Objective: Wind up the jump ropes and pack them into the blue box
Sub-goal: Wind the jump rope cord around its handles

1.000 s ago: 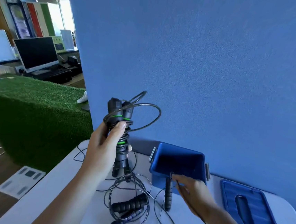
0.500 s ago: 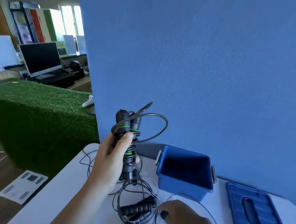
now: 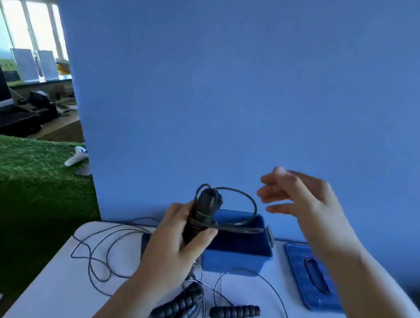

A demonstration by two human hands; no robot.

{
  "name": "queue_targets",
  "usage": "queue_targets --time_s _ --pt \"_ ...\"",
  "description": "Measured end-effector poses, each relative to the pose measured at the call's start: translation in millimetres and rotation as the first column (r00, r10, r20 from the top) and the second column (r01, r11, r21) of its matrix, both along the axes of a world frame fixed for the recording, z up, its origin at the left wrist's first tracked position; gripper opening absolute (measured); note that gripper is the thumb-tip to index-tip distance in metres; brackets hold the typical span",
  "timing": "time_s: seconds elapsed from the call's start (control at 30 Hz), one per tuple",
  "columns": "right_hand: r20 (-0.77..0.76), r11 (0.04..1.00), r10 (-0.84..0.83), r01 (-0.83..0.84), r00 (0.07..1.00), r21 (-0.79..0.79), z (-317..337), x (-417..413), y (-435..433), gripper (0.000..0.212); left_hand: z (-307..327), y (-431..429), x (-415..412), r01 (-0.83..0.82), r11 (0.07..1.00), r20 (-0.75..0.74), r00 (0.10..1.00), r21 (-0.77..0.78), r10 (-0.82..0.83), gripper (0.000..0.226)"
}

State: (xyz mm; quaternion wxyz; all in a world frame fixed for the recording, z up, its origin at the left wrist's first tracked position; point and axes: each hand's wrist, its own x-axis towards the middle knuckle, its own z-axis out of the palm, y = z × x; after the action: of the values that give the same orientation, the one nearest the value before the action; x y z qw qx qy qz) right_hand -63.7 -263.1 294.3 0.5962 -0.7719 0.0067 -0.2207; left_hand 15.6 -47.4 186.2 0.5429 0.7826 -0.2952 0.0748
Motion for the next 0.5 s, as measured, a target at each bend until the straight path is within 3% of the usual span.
queue_targets --time_s 0.1,0.17,0.2,0.3,0.43,0.5 --pt "-0.330 0.987 0.017 -0.068 0.944 -0.144 -1.1 -7.3 -1.6 0.045 -1.8 -13.7 -7.0 0.053 0.995 0.115 0.991 0.081 -0.062 0.039" --pt "-0.405 0.981 -0.013 -0.067 0.914 -0.181 -12.1 -11.9 -8.2 0.013 -4.1 -20.9 -10.2 0.101 0.991 0.133 0.985 0.087 -0.112 0.044" --pt "-0.406 0.980 -0.028 -0.055 0.913 -0.191 -18.0 -16.2 -12.6 0.007 -5.9 -23.7 -11.6 0.117 0.990 0.127 0.984 0.082 -0.127 0.046" --pt "-0.311 0.931 -0.130 0.008 0.941 -0.366 -22.5 -44.1 -8.0 0.011 -8.3 -29.3 -18.1 0.101 0.987 0.151 0.981 0.123 -0.119 0.045" --pt "-0.021 0.670 -0.043 0.013 0.999 -0.742 -31.2 -75.5 8.4 0.040 -4.7 -38.5 -28.7 0.064 0.977 0.153 0.984 0.204 -0.096 0.038" --pt "0.119 0.602 -0.012 0.102 0.993 -0.792 -45.0 -75.4 4.8 0.026 -1.9 -43.4 -35.5 0.057 0.971 0.153 0.984 0.231 -0.095 0.040"
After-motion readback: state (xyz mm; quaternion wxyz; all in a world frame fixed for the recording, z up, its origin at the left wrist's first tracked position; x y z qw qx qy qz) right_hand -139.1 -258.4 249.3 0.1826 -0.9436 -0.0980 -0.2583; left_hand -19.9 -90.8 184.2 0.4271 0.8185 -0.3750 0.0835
